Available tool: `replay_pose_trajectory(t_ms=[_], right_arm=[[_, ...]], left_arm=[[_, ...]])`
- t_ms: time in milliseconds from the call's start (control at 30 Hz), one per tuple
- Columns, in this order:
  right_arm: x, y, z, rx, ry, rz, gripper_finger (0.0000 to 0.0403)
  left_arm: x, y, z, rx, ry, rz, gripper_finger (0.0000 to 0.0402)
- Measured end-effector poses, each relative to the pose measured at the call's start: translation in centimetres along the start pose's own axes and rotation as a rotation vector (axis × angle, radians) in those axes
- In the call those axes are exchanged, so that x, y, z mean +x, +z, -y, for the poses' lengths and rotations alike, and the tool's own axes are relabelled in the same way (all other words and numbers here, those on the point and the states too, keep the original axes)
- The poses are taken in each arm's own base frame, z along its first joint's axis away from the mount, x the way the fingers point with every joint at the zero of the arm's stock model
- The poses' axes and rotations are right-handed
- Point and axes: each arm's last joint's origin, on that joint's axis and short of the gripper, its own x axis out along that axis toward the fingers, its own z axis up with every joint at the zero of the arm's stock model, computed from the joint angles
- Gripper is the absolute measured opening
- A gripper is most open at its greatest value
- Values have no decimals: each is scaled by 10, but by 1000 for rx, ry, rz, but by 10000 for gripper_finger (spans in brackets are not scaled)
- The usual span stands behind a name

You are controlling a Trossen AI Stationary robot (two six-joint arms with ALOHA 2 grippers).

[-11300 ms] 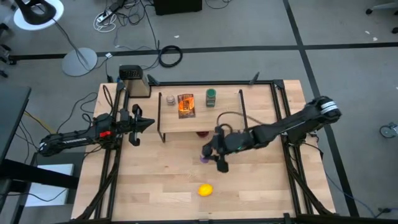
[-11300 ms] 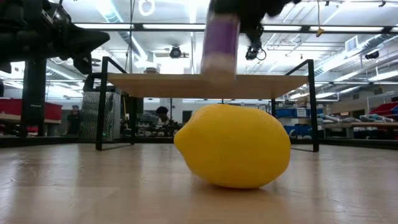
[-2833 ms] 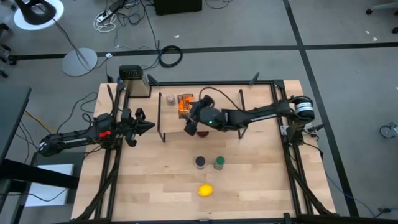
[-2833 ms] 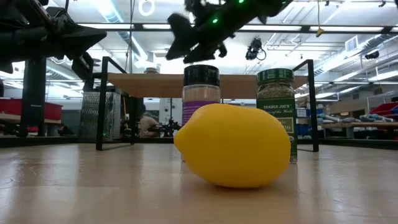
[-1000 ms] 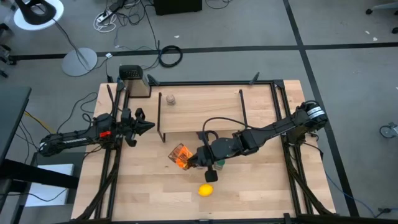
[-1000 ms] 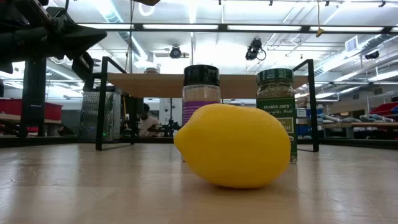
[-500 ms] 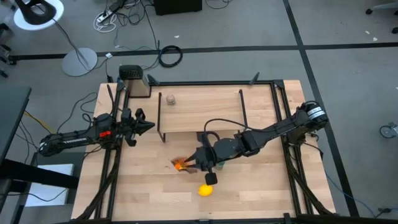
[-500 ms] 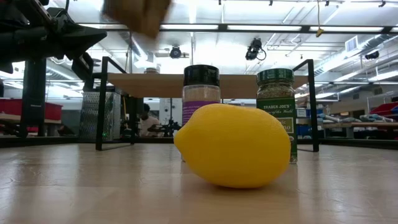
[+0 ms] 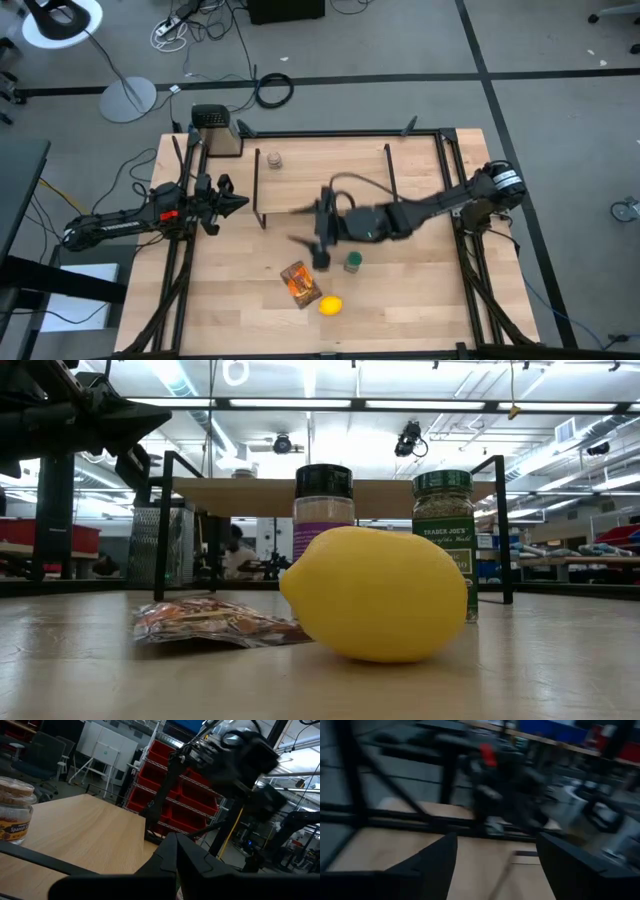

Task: Shelf spices
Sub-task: Remove the brown seasoning bottle from the shelf

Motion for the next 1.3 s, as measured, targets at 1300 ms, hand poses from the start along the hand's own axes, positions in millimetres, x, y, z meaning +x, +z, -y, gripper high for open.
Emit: replay_pose_trajectory(t_ms=[1300], right_arm=[[-151,105,12,-388,-469,51,240]], left_arm=[[138,143,38,534,210,-116,152]])
